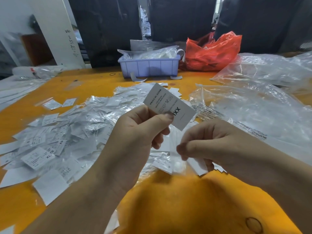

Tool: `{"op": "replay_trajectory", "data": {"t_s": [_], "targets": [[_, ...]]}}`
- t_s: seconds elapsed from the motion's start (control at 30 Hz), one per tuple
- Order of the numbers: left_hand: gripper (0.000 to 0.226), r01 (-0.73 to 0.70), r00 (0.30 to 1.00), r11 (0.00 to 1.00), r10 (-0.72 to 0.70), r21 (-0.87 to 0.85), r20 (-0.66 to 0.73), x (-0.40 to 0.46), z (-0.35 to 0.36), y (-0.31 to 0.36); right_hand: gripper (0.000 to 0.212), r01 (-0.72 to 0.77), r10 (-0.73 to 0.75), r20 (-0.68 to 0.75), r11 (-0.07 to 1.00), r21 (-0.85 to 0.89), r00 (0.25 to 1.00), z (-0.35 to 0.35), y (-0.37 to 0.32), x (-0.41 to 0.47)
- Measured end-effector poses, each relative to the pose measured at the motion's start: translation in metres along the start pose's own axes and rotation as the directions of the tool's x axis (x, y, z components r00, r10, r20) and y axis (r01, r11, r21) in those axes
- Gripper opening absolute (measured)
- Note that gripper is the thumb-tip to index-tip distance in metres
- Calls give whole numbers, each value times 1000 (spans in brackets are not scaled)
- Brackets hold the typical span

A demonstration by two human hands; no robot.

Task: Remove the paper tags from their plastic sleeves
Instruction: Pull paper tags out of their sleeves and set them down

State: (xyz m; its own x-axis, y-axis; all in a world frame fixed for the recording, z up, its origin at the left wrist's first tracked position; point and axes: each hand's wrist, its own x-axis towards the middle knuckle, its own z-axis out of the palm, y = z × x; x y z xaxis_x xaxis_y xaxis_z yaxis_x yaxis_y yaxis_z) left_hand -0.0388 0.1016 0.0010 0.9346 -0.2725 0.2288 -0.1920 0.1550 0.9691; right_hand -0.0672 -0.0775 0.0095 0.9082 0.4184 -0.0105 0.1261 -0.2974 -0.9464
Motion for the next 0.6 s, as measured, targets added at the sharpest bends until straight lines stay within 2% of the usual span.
{"op": "replay_trajectory", "data": {"t_s": [0.17, 0.33, 0.6], "targets": [[11, 11, 1000, 1000, -11, -8, 12, 1, 0, 0, 27, -13, 13, 5, 1000, -11, 1000, -1, 1, 1], [22, 10, 1000, 1000, -10, -6, 22, 2, -3, 0, 25, 7, -8, -9, 999, -40, 1000, 0, 0, 1], [11, 34, 999, 999, -35, 11, 35, 1, 0, 0, 30, 2, -3, 8, 1000, 13, 1000, -2, 2, 1]]}}
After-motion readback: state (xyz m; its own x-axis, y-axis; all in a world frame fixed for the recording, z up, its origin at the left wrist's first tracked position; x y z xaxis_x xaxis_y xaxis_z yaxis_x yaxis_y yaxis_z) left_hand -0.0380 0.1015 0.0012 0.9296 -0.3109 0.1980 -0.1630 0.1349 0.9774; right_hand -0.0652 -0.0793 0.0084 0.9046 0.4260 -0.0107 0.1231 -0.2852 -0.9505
